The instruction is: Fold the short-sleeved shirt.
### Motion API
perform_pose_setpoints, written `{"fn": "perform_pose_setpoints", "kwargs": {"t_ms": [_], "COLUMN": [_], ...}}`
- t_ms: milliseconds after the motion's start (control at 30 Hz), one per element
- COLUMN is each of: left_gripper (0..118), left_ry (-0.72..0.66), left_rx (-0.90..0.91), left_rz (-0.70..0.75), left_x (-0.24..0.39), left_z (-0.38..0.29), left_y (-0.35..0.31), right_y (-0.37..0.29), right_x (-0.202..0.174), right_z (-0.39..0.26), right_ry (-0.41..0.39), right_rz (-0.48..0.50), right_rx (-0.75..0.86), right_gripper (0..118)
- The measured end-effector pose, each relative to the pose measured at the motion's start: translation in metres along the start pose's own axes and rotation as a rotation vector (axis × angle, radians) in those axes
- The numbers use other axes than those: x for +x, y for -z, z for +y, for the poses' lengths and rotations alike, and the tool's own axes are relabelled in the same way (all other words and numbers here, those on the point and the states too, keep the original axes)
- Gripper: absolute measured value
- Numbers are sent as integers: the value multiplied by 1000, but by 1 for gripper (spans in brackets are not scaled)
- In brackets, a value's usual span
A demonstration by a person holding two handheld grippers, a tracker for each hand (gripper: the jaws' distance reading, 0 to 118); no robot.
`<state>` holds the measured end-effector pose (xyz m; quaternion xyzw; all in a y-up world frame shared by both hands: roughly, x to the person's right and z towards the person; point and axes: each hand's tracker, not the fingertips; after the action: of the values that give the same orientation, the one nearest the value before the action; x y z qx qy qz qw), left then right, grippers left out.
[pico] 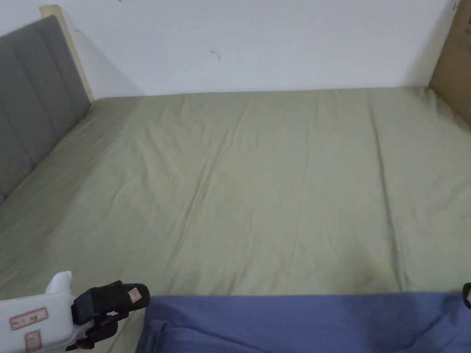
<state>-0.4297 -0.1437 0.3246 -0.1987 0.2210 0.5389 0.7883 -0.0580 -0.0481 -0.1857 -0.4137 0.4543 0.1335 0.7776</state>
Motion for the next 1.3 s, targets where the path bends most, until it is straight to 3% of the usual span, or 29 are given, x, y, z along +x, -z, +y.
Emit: {"fn": "perform_pose_setpoints", "kwargs": {"t_ms": [100, 200, 300, 333, 367, 400, 433, 467, 533, 600, 700, 833, 967, 1033, 1167, 1300], "left_gripper": [118, 118, 116, 106, 74, 28, 8, 8, 8, 8, 8, 8, 8, 8, 8, 10], "left_ry": [-57, -183, -212, -266, -314, -330, -337, -298, -180, -163, -72, 229, 443, 477, 474, 442], "left_rx": [-25, -130, -81, -116, -143, -154, -164, -151, -177, -89, -100, -47, 128, 148, 41, -128], "left_rz": [-18, -162, -358, -409, -450, -475, -496, -429, -137, -270, -142, 41, 463, 560, 394, 193], "left_x": [-18, -53, -55, -53, -53, -54, -52, -81, -92, -83, -64, -6, 31, 41, 63, 108], "left_z": [-16, -19, -18, -18, -22, -24, -26, -11, -11, -27, -25, -19, -11, -11, -16, -31], "left_y": [33, 70, 81, 87, 93, 96, 98, 106, 116, 113, 106, 59, 0, -16, 0, 65], "right_y": [3, 4, 5, 5, 5, 6, 7, 8, 15, 17, 20, 18, 14, 14, 14, 7], "right_x": [0, -3, -8, -10, -14, -16, -18, -20, -18, -22, -28, -33, -35, -32, -28, -21], "right_z": [-1, 3, 6, 7, 8, 9, 10, 10, 8, 7, 4, 5, 5, 2, -2, -6], "right_ry": [15, 10, 2, 1, -8, -9, -9, -11, -22, -30, -48, -84, -97, -95, -83, -72], "right_rz": [11, -2, 0, 0, 8, 15, 22, 27, 33, 40, 57, 73, 91, 104, 125, 139], "right_rx": [-24, -43, -49, -49, -52, -55, -60, -65, -75, -89, -107, -110, -99, -95, -99, -85], "right_gripper": [0, 0, 0, 0, 0, 0, 0, 0, 0, 0, 0, 0, 0, 0, 0, 0]}}
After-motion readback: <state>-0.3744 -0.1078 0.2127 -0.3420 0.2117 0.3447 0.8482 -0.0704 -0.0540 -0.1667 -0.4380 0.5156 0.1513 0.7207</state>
